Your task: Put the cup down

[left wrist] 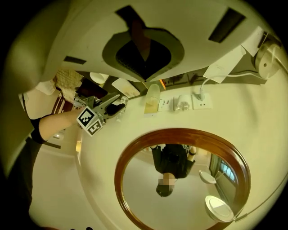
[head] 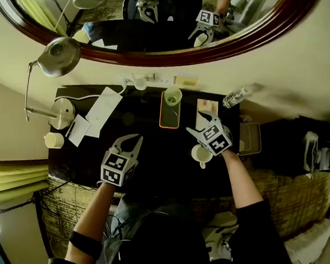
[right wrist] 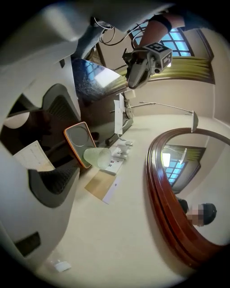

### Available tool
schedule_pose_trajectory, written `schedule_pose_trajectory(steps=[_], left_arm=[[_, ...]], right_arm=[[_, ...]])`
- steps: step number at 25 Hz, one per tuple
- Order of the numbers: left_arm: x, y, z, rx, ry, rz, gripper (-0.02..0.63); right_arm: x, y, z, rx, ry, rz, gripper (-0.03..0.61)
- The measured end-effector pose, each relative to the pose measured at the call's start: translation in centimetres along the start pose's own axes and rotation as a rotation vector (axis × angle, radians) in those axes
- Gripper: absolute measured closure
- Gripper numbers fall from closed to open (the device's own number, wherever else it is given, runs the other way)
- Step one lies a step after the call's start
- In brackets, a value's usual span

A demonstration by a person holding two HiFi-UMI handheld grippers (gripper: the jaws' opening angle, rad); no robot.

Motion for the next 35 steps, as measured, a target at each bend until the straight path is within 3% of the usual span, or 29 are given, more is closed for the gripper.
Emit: schedule_pose_trajectory(steps=[5, 15, 26, 31, 35], left_arm=[[-0.5, 0.3, 1.3, -0.008, -0.001, 0.000, 0.614], [-1.8, 1.7, 2.2, -0.010, -0.054, -0.051, 0.614], [-2.4, 2.5, 2.2, -0.015, -0.106, -0.084, 0.614], [-2.4, 2.8, 2.1, -0.007, -0.119, -0.087, 0.614], [-2.5, 3.0, 2.0, -0.004, -0.121, -0.089, 0.614]], right_arm=[[1.3, -1.2, 4.2, -0.042, -0.033, -0.088, 0.138], [5.0, -4.8, 10.3, -0.012, -0.072, -0.086, 0.086], [5.2, -4.5, 13.9, -0.040, -0.148, -0.103, 0.091], [4.9, -4.3, 14.3, -0.042, -0.175, -0.149, 0.187], [4.7, -4.6, 14.2, -0.043, -0.178, -0.188, 0.195]])
Point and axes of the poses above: the fingertips, and each gripper's own axes: z forward along the fingers, x to its right, y out of its underside, the point moved 3 cm from there along -z, backward along the fingers, and after that the axes turned 8 degrees about -z, right-handed, at the moved point
